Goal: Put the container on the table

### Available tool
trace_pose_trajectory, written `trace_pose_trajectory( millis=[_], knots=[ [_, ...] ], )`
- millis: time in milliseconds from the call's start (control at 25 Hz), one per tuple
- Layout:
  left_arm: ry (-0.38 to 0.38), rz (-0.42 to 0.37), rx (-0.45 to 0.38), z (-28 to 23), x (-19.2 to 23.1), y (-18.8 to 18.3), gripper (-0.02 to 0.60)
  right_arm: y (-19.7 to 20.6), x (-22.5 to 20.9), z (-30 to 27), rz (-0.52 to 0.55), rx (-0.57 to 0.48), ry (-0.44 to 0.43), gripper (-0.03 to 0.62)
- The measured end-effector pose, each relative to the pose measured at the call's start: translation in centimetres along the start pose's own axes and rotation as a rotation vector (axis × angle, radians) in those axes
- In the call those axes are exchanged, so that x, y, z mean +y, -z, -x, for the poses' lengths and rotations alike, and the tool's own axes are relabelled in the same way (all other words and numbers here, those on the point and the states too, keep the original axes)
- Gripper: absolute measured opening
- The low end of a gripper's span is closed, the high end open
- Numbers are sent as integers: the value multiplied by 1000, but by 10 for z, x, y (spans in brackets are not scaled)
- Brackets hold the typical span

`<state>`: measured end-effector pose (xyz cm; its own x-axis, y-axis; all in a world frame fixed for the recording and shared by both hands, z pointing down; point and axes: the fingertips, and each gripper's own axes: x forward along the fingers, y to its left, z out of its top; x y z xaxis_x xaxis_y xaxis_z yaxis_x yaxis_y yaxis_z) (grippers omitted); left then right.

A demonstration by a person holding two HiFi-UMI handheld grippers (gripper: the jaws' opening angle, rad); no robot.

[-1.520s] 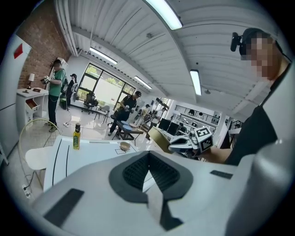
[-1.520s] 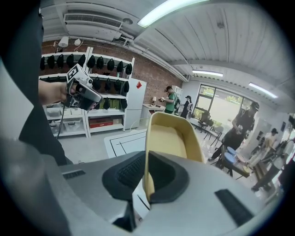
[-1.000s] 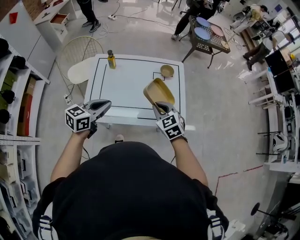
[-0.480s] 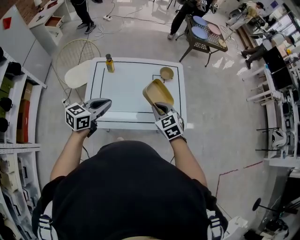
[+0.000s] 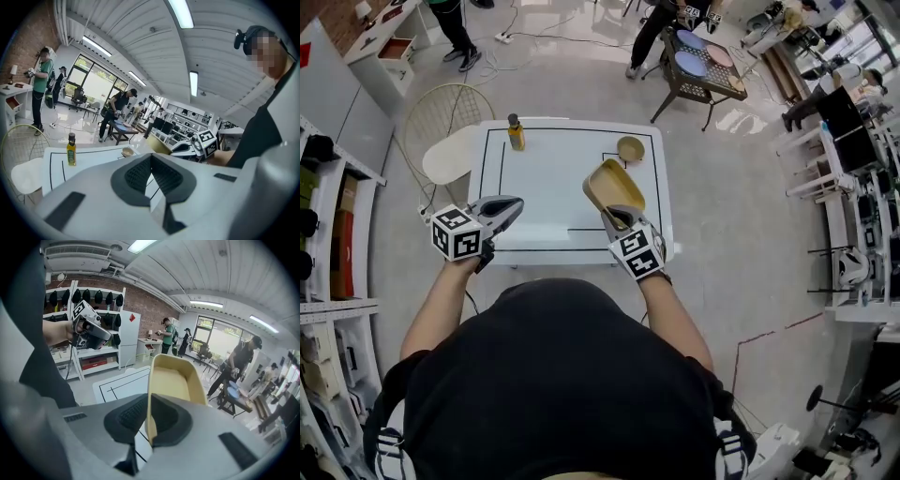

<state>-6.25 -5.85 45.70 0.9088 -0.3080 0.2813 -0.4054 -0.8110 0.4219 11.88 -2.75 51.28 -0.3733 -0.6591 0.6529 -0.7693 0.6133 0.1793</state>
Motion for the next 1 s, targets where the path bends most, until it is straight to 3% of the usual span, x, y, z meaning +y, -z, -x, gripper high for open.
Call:
trace_pose_trajectory(
  millis=[600,1000],
  knots=[
    [65,-4,20,3,36,-12,8,-21,4,-29,-16,45,19,20],
    [68,7,31,32,61,-6,8,-43,21,-54,2,50,14,20]
  ],
)
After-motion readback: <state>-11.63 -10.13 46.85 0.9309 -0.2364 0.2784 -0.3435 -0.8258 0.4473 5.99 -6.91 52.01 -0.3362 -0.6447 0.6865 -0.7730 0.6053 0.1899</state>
